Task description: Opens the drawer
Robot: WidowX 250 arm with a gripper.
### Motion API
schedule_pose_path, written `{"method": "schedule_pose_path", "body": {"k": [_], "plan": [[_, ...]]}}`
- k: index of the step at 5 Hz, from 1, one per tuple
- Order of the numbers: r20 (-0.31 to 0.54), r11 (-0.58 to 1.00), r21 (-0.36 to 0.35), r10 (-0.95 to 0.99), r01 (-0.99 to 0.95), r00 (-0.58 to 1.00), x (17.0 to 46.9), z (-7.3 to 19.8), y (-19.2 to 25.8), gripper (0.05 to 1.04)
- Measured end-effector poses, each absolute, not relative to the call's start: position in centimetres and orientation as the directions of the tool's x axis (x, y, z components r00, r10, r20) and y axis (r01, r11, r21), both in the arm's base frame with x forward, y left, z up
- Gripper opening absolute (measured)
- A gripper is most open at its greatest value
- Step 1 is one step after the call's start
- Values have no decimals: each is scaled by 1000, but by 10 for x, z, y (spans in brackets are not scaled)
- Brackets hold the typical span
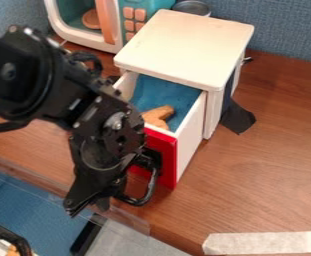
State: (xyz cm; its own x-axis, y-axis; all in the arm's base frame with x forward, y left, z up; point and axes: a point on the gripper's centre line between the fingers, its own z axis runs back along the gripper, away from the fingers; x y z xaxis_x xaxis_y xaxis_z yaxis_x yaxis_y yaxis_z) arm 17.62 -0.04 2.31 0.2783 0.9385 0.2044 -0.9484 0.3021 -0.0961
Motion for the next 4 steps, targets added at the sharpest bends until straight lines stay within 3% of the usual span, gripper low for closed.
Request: {"method": "schedule_pose_path", "body": {"k": [4], "plan": [[186,274,-84,949,-958,256,162,27,0,251]]}}
